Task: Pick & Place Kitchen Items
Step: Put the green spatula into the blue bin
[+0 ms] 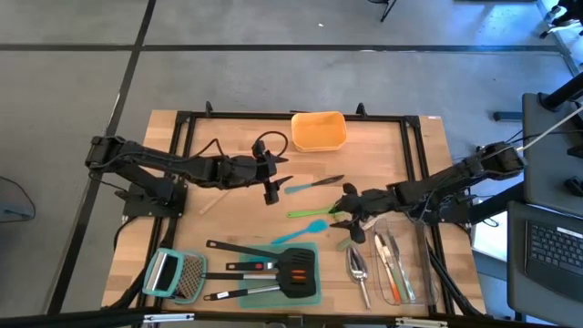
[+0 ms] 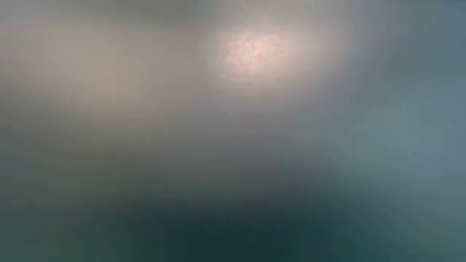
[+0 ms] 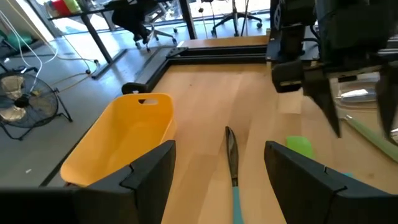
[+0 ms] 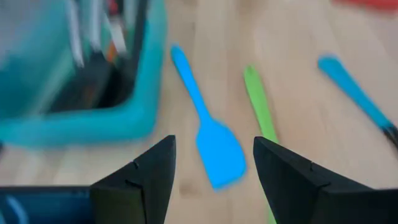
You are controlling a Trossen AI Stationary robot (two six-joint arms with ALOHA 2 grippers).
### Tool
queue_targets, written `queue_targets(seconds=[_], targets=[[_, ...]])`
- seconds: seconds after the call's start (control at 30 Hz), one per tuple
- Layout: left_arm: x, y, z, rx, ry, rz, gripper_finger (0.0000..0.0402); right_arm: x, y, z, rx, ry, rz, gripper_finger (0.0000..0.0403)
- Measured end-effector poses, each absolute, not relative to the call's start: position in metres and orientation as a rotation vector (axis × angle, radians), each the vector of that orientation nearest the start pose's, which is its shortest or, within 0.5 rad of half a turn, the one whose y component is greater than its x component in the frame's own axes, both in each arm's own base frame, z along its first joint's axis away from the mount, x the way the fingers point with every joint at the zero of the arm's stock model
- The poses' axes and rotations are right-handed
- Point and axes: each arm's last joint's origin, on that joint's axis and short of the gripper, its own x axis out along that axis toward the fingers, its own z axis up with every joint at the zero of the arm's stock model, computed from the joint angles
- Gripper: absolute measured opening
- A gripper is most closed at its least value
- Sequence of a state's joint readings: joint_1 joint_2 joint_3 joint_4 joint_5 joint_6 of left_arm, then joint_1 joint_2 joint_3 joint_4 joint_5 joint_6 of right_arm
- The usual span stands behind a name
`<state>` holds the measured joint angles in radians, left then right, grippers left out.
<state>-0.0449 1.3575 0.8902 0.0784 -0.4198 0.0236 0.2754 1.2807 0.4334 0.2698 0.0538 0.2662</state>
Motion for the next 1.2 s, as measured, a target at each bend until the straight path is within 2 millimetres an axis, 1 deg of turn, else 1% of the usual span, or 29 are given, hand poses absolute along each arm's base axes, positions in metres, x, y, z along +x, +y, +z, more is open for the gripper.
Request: queue_targets(seconds=[0.13, 0.23, 0.33, 0.47, 0.7, 0.83, 0.9, 1.03, 1.1, 1.2], targets=[[0.297, -0.005, 0.269, 0.111, 0.378, 0.353, 0.0242, 0.231, 0.058, 0.170, 0.076, 0.772, 0.070, 0.0218], [0.298, -0.007, 0.270, 0.109, 0.369, 0.344, 0.0242, 0.232, 0.055, 0.168, 0.028, 0.852, 0.030, 0.0218], [0.298, -0.008, 0.271, 0.118, 0.365, 0.341, 0.0242, 0.234, 0.056, 0.163, 0.029, 0.876, 0.048, 0.0218], [0.298, -0.008, 0.271, 0.127, 0.365, 0.309, 0.0242, 0.236, 0.055, 0.154, -0.007, 0.910, 0.002, 0.0218], [0.298, -0.008, 0.271, 0.126, 0.365, 0.302, 0.0242, 0.241, 0.046, 0.134, -0.005, 1.002, -0.036, 0.0218], [0.299, -0.010, 0.271, 0.114, 0.365, 0.239, 0.0242, 0.244, 0.039, 0.124, 0.031, 1.054, -0.024, 0.0218], [0.299, -0.011, 0.271, 0.109, 0.365, 0.211, 0.0242, 0.246, 0.037, 0.121, 0.037, 1.060, -0.027, 0.0218], [0.299, -0.011, 0.270, 0.107, 0.372, 0.212, 0.0242, 0.247, 0.035, 0.119, 0.021, 1.060, -0.040, 0.0218], [0.301, -0.011, 0.266, 0.106, 0.391, 0.212, 0.0242, 0.248, 0.033, 0.118, 0.021, 1.061, -0.044, 0.0218], [0.306, -0.011, 0.254, 0.113, 0.433, 0.210, 0.0242, 0.249, 0.028, 0.114, 0.037, 1.078, -0.052, 0.0218]])
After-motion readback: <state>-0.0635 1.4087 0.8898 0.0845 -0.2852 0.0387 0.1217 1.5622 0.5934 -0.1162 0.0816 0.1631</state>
